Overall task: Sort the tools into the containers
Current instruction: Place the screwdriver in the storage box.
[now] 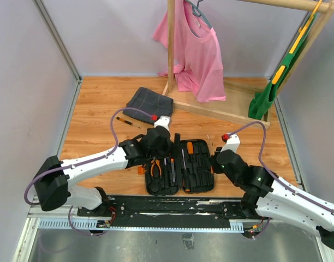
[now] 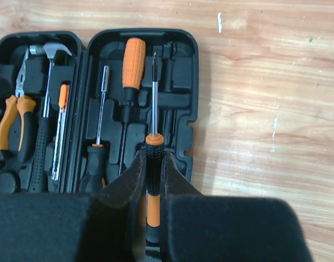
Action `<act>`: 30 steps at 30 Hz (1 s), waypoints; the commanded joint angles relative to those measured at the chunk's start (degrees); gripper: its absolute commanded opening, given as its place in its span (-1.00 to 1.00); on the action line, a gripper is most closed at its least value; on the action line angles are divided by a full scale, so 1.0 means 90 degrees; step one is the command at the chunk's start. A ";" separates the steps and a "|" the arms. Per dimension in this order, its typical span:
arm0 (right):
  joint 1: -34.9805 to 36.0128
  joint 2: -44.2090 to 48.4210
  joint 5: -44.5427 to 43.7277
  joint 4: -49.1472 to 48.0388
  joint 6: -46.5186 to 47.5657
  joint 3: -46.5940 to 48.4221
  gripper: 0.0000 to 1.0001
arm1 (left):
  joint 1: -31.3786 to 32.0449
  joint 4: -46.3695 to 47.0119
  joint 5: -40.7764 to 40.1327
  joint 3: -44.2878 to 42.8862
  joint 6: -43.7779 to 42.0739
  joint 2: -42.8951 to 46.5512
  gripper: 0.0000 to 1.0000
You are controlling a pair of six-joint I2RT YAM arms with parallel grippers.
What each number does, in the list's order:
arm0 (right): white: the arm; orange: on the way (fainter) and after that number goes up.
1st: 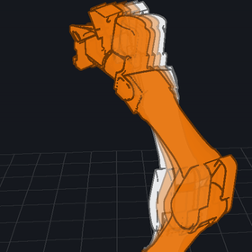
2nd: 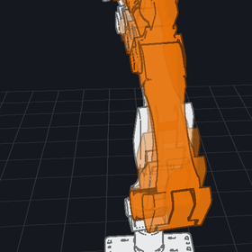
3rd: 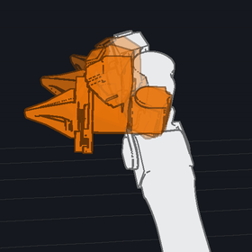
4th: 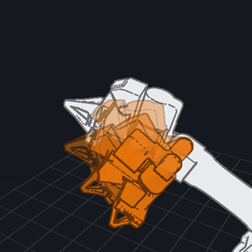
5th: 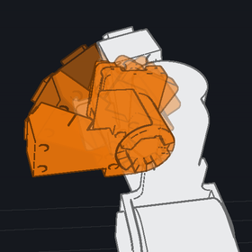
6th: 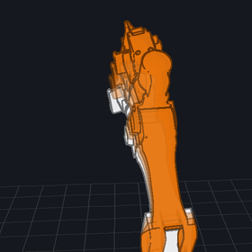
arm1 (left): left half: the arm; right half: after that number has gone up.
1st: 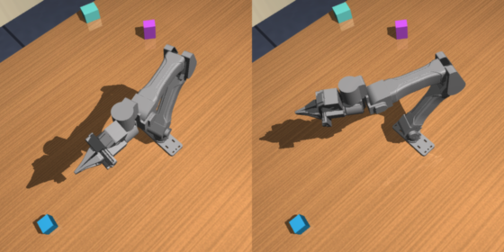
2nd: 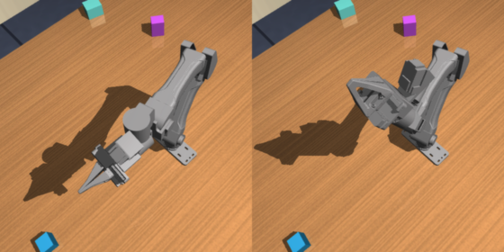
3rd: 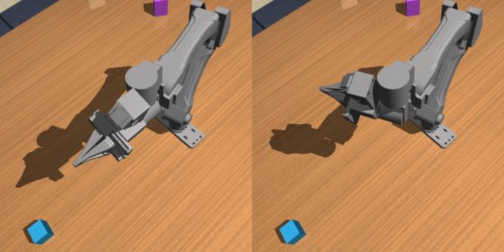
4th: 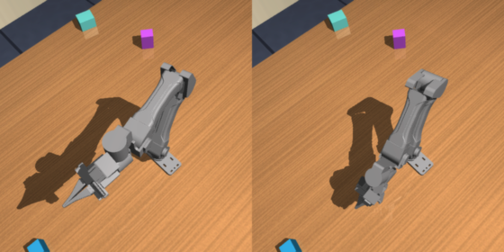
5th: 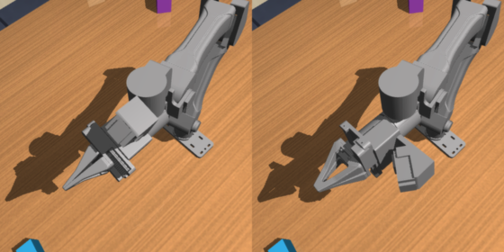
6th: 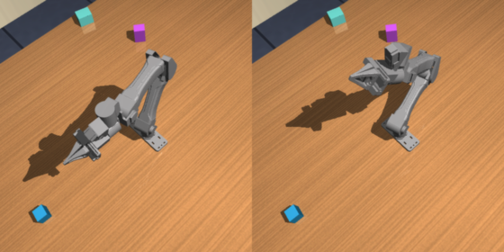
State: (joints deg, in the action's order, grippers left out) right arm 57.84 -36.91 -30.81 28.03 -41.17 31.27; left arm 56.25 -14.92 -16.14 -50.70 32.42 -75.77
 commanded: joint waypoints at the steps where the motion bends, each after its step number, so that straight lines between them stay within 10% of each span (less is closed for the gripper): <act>1: -0.0278 -0.0255 0.0804 0.0416 -0.0073 0.0244 -0.92 | -0.0110 -0.0162 -0.1299 -0.0117 0.0380 0.0437 0.99; 30: -0.0596 -0.1796 0.2476 -0.0866 -0.0564 -0.0438 -0.83 | -0.0111 0.0238 -0.1346 0.0581 0.0236 0.1591 0.99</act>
State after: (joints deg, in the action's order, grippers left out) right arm 53.54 -52.12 -8.91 21.65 -44.18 28.80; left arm 55.33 -15.97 -29.12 -47.51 34.33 -64.14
